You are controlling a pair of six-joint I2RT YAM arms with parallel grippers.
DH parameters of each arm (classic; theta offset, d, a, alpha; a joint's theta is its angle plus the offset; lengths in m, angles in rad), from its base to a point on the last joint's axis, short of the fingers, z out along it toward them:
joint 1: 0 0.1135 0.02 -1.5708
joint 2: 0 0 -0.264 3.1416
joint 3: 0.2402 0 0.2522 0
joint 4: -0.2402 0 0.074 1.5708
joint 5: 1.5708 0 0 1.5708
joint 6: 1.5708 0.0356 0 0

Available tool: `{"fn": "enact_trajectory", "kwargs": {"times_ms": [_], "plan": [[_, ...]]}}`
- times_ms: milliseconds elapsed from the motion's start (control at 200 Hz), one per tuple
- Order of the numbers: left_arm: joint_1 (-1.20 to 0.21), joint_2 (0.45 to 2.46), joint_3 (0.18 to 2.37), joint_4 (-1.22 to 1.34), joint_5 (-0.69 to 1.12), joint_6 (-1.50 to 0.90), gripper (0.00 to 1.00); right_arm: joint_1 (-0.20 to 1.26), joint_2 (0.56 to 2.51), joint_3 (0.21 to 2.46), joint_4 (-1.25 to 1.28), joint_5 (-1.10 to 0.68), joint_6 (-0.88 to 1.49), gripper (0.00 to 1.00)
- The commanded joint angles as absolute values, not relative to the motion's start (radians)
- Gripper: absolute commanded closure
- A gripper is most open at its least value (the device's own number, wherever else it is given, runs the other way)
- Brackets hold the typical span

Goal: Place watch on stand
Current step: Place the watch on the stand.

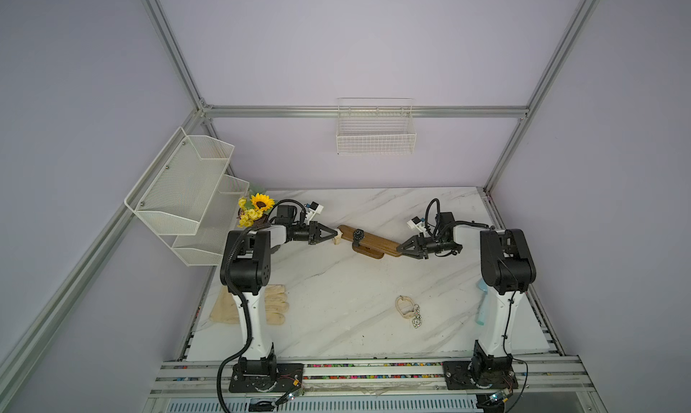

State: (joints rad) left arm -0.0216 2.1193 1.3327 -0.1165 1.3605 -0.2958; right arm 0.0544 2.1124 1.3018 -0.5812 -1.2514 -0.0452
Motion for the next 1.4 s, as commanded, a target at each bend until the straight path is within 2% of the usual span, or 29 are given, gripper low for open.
{"fn": "enact_trajectory", "kwargs": {"times_ms": [0, 415, 805, 1395], "plan": [[-0.019, 2.133, 1.412, -0.107, 1.403, -0.296, 0.92, 0.053, 2.174, 1.326, -0.731, -1.095, -0.136, 1.0], [-0.023, 2.189, 1.537, -0.109, 1.339, -0.337, 0.92, 0.035, 2.197, 1.384, -0.79, -1.081, -0.167, 1.0], [-0.1, 2.265, 1.611, -0.143, 1.28, -0.336, 0.92, 0.035, 2.176, 1.379, -0.766, -1.072, -0.139, 1.0], [-0.049, 2.205, 1.549, -0.245, 1.271, -0.249, 0.94, 0.036, 2.184, 1.384, -0.761, -1.062, -0.129, 1.0]]}}
